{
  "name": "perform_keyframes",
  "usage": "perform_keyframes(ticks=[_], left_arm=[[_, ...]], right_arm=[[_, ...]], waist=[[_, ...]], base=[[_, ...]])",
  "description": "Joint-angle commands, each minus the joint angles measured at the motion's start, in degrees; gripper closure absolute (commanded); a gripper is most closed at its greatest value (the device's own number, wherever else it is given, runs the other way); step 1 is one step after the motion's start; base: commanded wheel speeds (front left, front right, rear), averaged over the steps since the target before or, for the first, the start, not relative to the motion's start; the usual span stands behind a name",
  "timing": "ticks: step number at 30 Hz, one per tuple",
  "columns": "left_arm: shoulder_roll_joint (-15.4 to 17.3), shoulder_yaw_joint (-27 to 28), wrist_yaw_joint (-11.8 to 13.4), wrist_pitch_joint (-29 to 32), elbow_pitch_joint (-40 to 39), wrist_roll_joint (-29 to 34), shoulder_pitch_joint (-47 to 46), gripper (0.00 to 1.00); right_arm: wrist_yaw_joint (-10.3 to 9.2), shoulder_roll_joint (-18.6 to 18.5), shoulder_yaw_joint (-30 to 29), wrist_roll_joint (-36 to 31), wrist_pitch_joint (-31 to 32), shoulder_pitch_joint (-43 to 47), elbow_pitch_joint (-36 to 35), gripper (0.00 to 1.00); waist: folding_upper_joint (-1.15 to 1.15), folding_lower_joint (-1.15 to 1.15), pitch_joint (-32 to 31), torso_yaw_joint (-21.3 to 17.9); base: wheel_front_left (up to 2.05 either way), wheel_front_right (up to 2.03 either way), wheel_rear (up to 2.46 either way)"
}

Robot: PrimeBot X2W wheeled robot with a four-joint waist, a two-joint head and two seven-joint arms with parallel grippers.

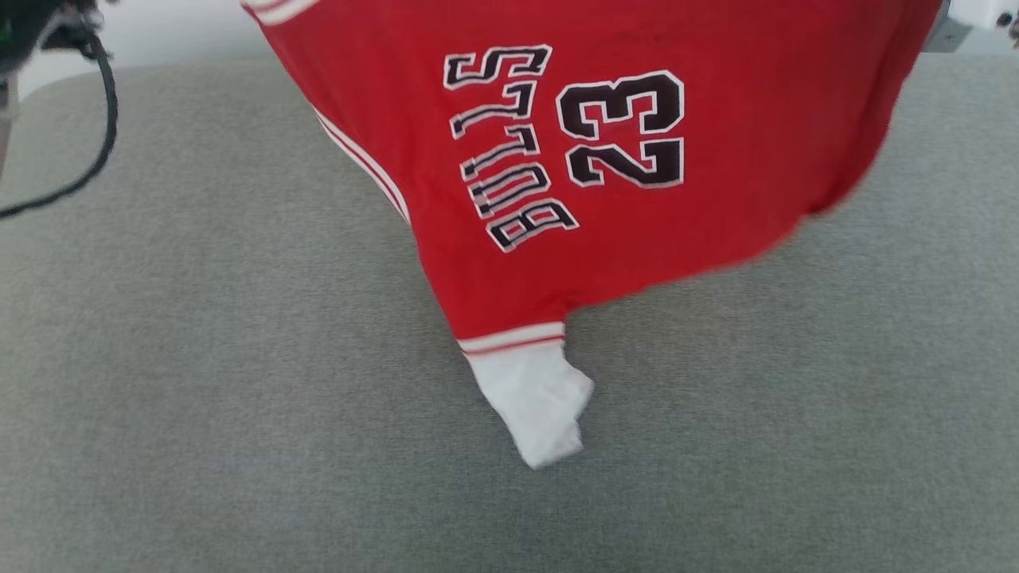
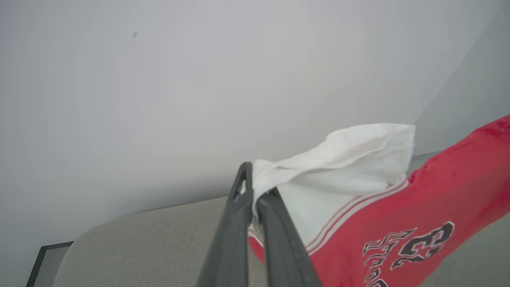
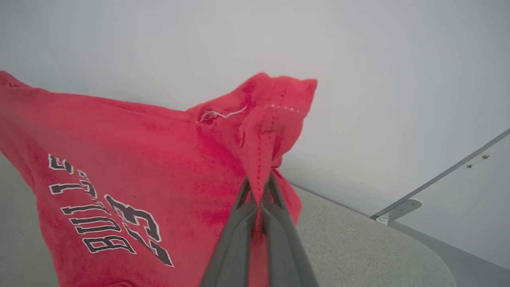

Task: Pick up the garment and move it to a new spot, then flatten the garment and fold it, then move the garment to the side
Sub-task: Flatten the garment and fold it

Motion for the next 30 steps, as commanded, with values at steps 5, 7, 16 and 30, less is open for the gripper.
perform_keyframes(ticks=[5,7,16,30], left_arm=[[-2.1,0.1,-1.3,-5.3,5.8,3.0,-6.9,1.0],[-2.8,0.0,-1.6,-9.5,8.4,5.3,-10.2,1.0],[-6.6,0.2,-1.3,-39.3,18.9,16.8,-27.0,1.0],[-10.5,-5.7,-9.1,-41.1,32.2,14.0,-16.2,1.0]], right_arm=[[-0.03,3.6,-2.5,-4.2,-4.7,-4.3,4.6,1.0],[-0.03,5.2,-4.1,-7.5,-9.0,-6.9,8.0,1.0],[-0.04,12.2,-12.1,-27.6,-39.4,-20.3,25.1,1.0],[-0.04,19.0,-9.9,-31.0,-39.1,-13.4,39.6,1.0]], waist=[[0.0,0.0,2.4,-1.5],[0.0,0.0,4.1,-1.8],[0.0,0.0,11.1,-1.1],[0.0,0.0,12.2,1.8]], base=[[0.0,0.0,0.0],[0.0,0.0,0.0],[0.0,0.0,0.0],[0.0,0.0,0.0]])
